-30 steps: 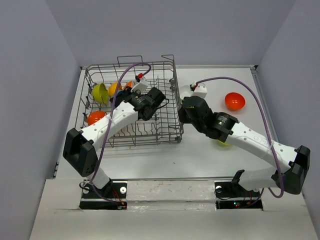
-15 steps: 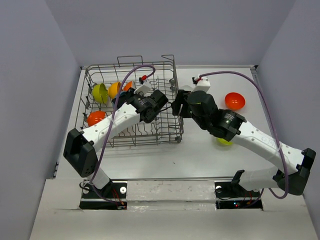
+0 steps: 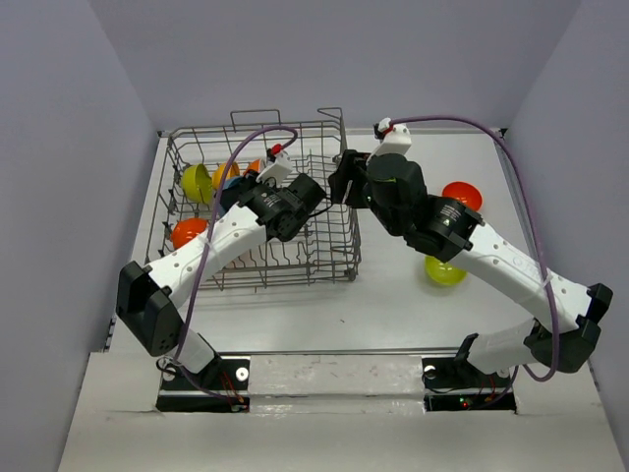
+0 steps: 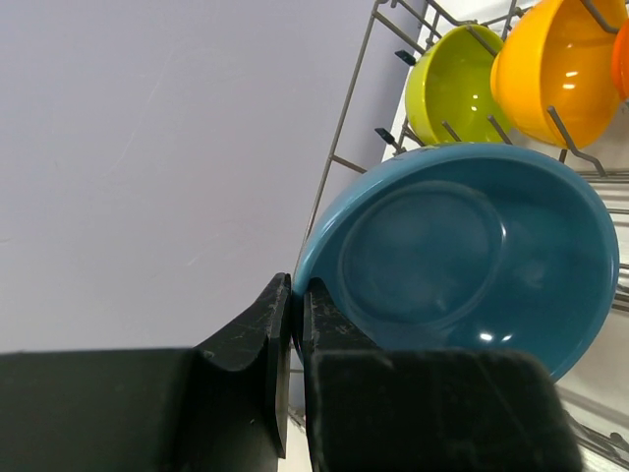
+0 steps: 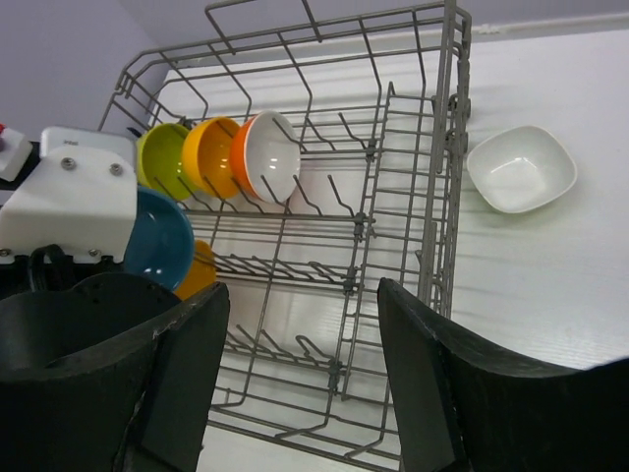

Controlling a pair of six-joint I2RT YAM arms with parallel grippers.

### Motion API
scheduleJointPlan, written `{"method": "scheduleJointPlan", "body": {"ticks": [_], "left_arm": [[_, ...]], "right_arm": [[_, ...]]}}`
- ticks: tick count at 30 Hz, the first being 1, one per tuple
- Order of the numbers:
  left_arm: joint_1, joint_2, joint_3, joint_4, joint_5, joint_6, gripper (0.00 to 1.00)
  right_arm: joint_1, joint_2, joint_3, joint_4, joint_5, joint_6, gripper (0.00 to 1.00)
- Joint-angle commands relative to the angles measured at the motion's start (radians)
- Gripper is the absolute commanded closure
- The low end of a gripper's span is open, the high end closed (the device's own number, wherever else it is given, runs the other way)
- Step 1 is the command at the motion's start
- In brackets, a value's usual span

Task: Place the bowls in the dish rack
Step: Pass from the left arm to the right

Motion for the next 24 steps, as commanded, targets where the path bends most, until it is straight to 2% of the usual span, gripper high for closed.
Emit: {"method": "scheduleJointPlan", "body": {"ticks": [1, 7, 16, 20, 23, 24], "left_arm": [[0.006, -0.087, -0.016, 0.053, -0.033, 0.038, 1.0], [0.006, -0.126, -0.045, 0.087, -0.006, 0.064, 1.0], [0.006, -0.216, -0.027, 0.142, 0.089, 0.087, 1.0], [0.029, -0.305, -0.001, 0.184, 0.207, 0.108, 1.0], [0.065, -0.402, -0.01, 0.305, 0.359, 0.196, 1.0], [0.081, -0.417, -0.004, 0.326, 0.449, 0.205, 1.0]], "right_arm": [[0.006, 0.028, 0.063, -0.006, 0.018, -0.033, 0.33], [0.006, 0.09, 0.121, -0.004, 0.137, -0.09, 0.32], [0.006, 0.094, 0.109, 0.026, 0.104, -0.106, 0.32], [0.006, 0.085, 0.089, 0.082, 0.05, -0.124, 0.32], [0.006, 0.082, 0.08, 0.121, -0.009, -0.139, 0.32], [0.006, 0.082, 0.074, 0.134, -0.023, -0.142, 0.33]]}}
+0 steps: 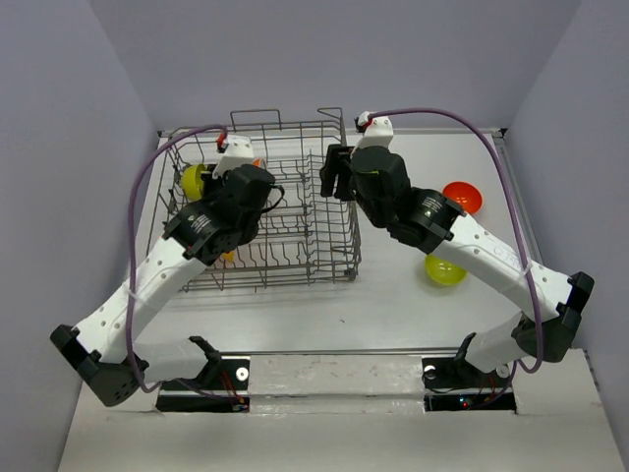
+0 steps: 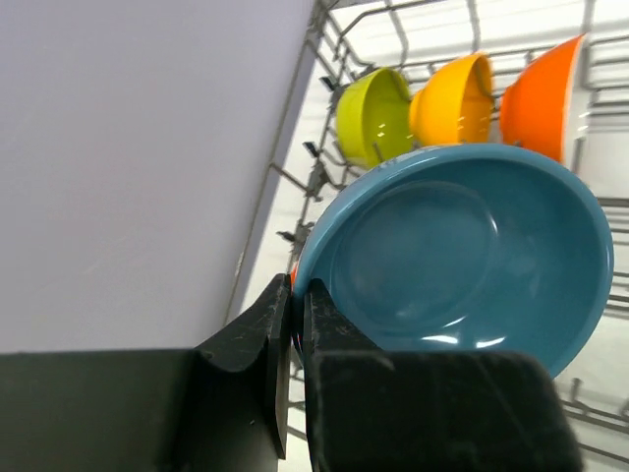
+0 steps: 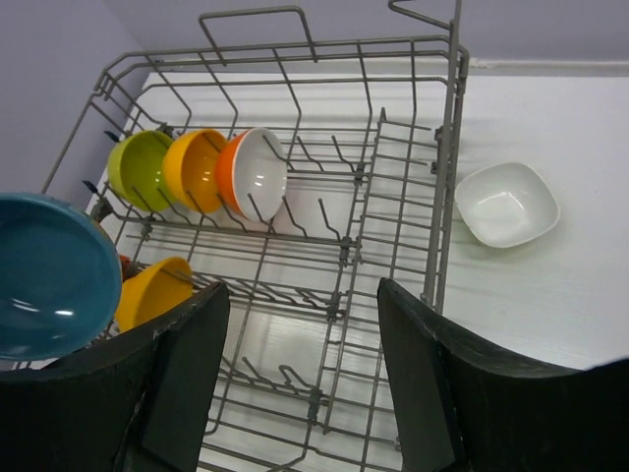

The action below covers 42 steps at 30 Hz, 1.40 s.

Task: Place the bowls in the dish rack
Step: Pass from the left arm to the right

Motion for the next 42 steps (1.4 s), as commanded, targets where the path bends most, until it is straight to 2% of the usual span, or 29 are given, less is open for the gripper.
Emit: {"method": "scheduleJointPlan", "body": {"ticks": [1, 5, 14, 31, 38, 42], "left_arm": [[0.052, -0.121, 0.041, 0.168, 0.228, 0.083, 1.0], [0.084, -0.13, 0.078, 0.199, 0.358, 0.081, 1.0], [0.115, -0.052, 0.175, 0.251, 0.487, 0.083, 1.0], [0.133, 0.0, 0.244, 0.273, 0.543, 0.098, 1.0], [0.133, -0.001, 0.235, 0.279, 0.554, 0.096, 1.0], [0.133, -0.004, 0.229, 0.28, 0.555, 0.098, 1.0]], "right_arm": [[0.006, -0.026, -0.005, 0.117, -0.081, -0.041, 0.33], [0.006, -0.001, 0.003, 0.175, -0.164, -0.047, 0.35], [0.006, 0.036, 0.057, 0.222, -0.264, -0.009, 0.36], [0.006, 0.151, 0.107, 0.225, -0.301, 0.04, 0.42], [0.006, 0.183, 0.137, 0.249, -0.27, 0.051, 0.5], [0.006, 0.197, 0.149, 0.261, -0.253, 0.058, 0.58]]}}
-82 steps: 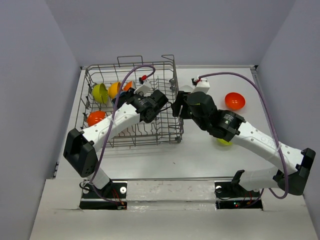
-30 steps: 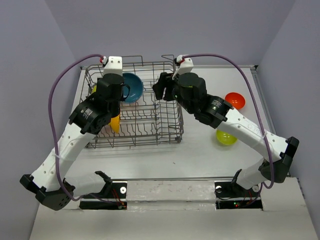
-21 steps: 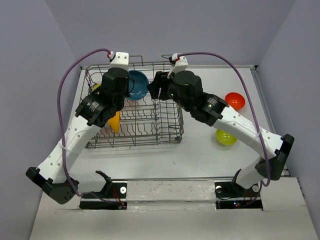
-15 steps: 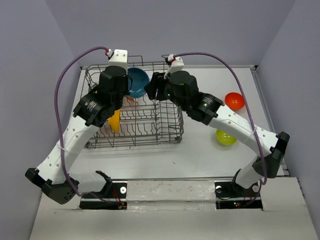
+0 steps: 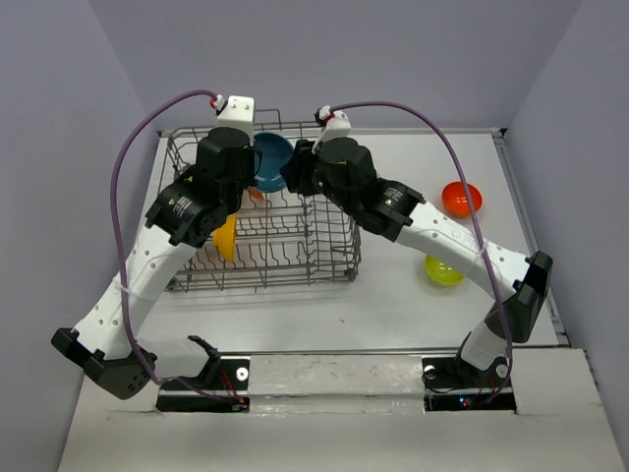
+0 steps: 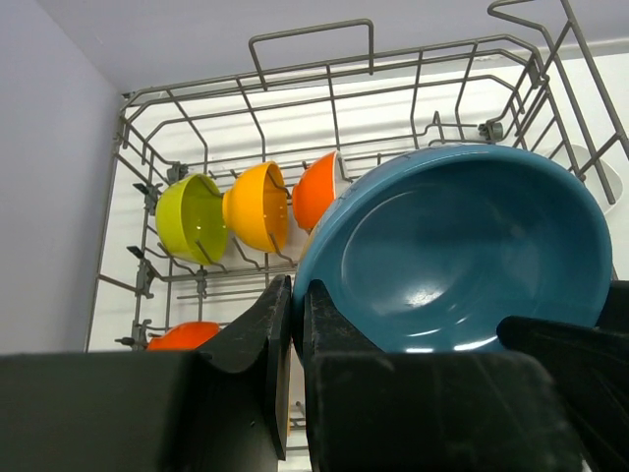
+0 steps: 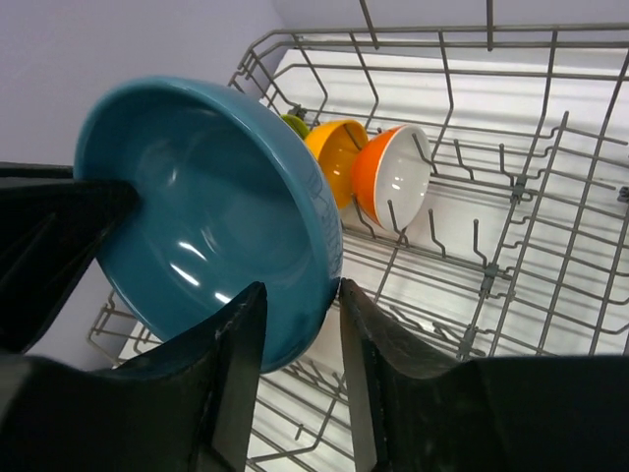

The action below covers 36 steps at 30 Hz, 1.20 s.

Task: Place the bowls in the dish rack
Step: Pass from the left arm to the right

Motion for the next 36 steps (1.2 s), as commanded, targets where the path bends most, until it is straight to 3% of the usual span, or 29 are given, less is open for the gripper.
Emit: {"method": "scheduleJointPlan", "body": {"ticks": [1, 5, 7, 8, 19, 29, 36], "left_arm": [[0.008, -0.019, 0.028, 0.067, 0.008, 0.008, 1.0], [0.008, -0.028, 0.014, 0.072, 0.0, 0.011, 1.0], [0.008, -0.03, 0.006, 0.075, -0.002, 0.012, 1.0], [0.008, -0.032, 0.005, 0.077, 0.0, 0.012, 1.0], [0.009, -0.05, -0.041, 0.103, -0.017, 0.037, 1.0], [0.009, -0.064, -0.08, 0.138, -0.06, 0.087, 1.0], [0.009, -0.079, -0.109, 0.156, -0.077, 0.101, 1.0]], "right_arm": [[0.005, 0.013, 0.063, 0.079, 0.032, 0.012, 0.6], [0.005, 0.022, 0.066, 0.079, 0.029, 0.024, 0.79], [0.005, 0.025, 0.07, 0.077, 0.018, 0.024, 0.96], [0.005, 0.024, 0.07, 0.074, 0.013, 0.024, 0.99], [0.005, 0.013, 0.16, -0.044, -0.062, 0.033, 0.99], [0.005, 0.05, 0.341, -0.274, -0.157, 0.067, 0.99], [0.005, 0.047, 0.382, -0.368, -0.202, 0.087, 0.99]]}}
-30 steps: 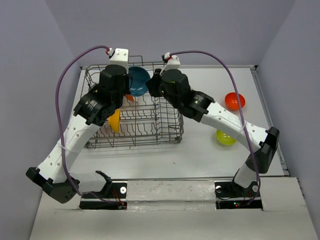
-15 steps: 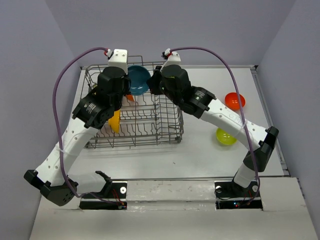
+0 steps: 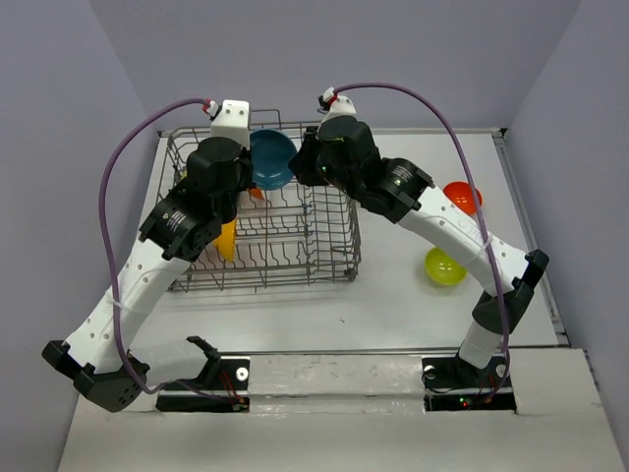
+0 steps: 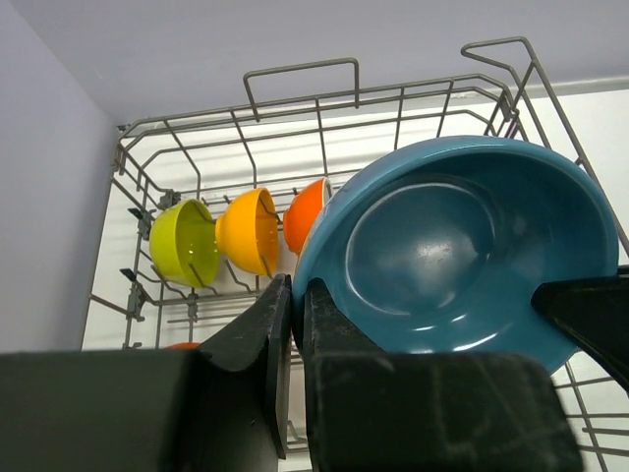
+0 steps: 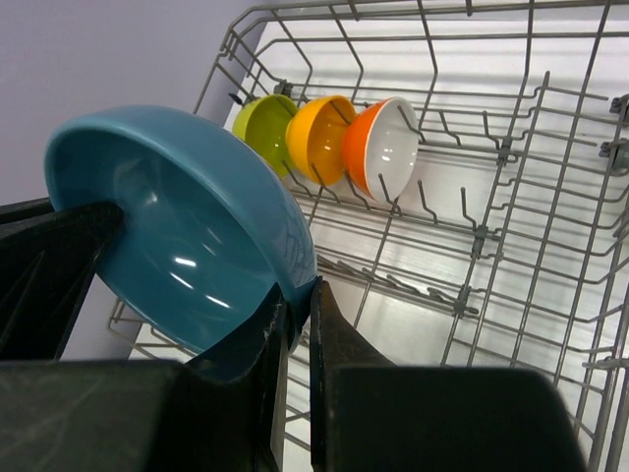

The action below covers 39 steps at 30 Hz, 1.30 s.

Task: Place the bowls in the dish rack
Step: Pass from the left arm to the right, then pass from the right arm to the left

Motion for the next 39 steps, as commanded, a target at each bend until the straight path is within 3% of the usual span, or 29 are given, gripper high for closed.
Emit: {"method": "scheduleJointPlan", "body": {"ticks": [1, 11, 21, 26, 34, 39], "left_arm": [[0.018, -0.006, -0.026, 0.04, -0.074, 0.068, 1.0], [0.016, -0.035, -0.055, 0.061, -0.077, 0.078, 1.0], [0.016, -0.057, -0.086, 0.078, -0.083, 0.087, 0.77], [0.016, -0.068, -0.095, 0.086, -0.08, 0.088, 0.74], [0.016, -0.08, -0.103, 0.089, -0.082, 0.091, 0.78], [0.016, -0.081, -0.107, 0.089, -0.097, 0.094, 0.93]], "right_arm": [[0.02, -0.037, 0.088, -0.051, -0.165, 0.011, 0.99], [0.02, -0.049, 0.107, -0.073, -0.249, 0.089, 0.99], [0.02, -0.045, 0.128, -0.073, -0.297, 0.174, 0.99], [0.02, -0.048, 0.137, -0.073, -0.33, 0.204, 0.99], [0.02, -0.054, 0.128, -0.069, -0.341, 0.23, 0.99], [0.02, -0.065, 0.11, -0.06, -0.346, 0.238, 0.99]]}}
